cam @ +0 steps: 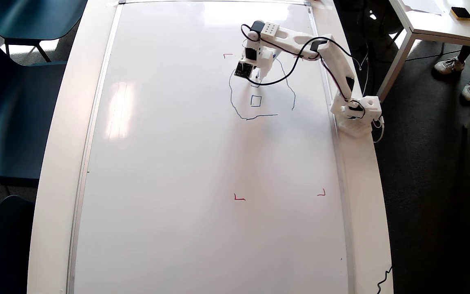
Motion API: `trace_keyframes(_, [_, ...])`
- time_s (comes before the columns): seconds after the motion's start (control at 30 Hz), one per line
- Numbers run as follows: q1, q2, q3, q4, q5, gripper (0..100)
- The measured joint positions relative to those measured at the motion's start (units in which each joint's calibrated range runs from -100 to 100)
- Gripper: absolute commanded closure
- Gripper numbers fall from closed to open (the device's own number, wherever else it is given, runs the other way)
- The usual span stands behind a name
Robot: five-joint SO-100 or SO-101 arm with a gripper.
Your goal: Draw on a whiteboard a robot head using a pen attached to the gripper
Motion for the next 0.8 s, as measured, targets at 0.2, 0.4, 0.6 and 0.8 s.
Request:
trace_keyframes(0.2, [-0.2, 0.0, 0.0, 0.0, 0.0, 88])
trace_keyframes(0.4, [-2.3, 1.6, -2.4, 0.0, -0.6, 88])
trace_keyframes(0.6, [-3.4, 3.5, -5.9, 0.1, -0.9, 88])
trace_keyframes(0.8, [-5.3, 3.6, -5.5, -0.1, -1.0, 88])
